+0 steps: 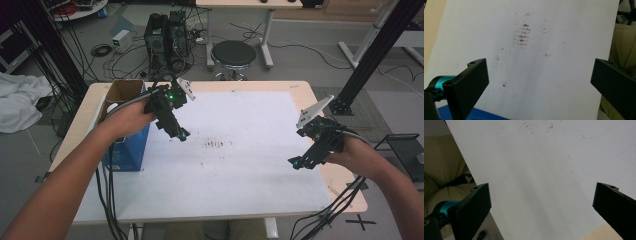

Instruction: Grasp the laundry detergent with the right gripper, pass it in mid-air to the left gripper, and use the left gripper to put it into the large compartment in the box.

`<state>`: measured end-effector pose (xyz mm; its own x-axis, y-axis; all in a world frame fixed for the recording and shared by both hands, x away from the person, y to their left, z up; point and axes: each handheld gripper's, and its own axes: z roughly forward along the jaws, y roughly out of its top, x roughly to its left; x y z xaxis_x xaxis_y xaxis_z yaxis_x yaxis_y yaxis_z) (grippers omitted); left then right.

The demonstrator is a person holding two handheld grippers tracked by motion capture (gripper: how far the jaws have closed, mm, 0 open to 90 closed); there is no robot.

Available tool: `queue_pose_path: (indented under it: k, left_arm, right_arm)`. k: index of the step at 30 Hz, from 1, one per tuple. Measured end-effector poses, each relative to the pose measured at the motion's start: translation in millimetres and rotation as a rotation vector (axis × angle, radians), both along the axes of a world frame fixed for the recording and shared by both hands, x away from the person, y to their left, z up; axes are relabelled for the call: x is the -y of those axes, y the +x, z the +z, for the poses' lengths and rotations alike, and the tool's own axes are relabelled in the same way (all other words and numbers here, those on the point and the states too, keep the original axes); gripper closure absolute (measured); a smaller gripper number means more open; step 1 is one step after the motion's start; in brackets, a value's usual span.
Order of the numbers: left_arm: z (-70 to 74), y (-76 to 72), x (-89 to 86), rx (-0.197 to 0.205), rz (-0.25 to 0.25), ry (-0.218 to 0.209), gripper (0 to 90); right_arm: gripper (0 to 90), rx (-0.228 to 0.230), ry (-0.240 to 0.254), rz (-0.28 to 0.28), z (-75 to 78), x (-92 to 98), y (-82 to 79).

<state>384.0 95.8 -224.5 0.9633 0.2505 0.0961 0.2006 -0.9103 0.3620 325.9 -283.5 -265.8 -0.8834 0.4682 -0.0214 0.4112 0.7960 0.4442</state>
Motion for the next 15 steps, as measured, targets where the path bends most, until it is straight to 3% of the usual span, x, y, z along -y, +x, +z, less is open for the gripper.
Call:
queue_pose_path:
  k: [4, 5, 6, 8, 10, 13, 15]
  left_arm:
    - [-1.0, -0.6, 1.0, 0.0, 0.002, -0.002, 1.7]
    - [-2.8, -1.2, 1.4, 0.0, 0.009, -0.023, 1.6]
    - [-1.1, -0.3, 1.0, 0.002, -0.008, 0.003, 1.6]
    - [-3.1, -1.9, 1.7, 0.003, 0.014, -0.028, 1.6]
    - [-2.1, -0.9, 1.1, 0.005, -0.002, -0.01, 1.7]
    - [-3.9, -2.3, 1.7, -0.003, 0.01, -0.028, 1.6]
    - [-2.6, -1.8, 1.4, -0.002, 0.002, -0.008, 1.6]
  right_arm:
    - [0.8, 0.001, -0.004, 0.009, -0.5, -1.3, 0.4]
    - [0.8, 0.0, -0.004, 0.01, -0.7, -1.7, 0.6]
    - [0.8, 0.0, -0.002, 0.009, -1.1, -2.3, 0.2]
    - [0.8, 0.002, -0.009, 0.007, -0.7, -3.0, 0.0]
    - [0.8, -0.001, -0.004, 0.011, -0.8, -3.8, 0.1]
    - [0.8, 0.002, -0.009, 0.012, -1.0, -4.3, 0.0]
    - [0.8, 0.004, -0.009, 0.009, -1.3, -4.6, -0.1]
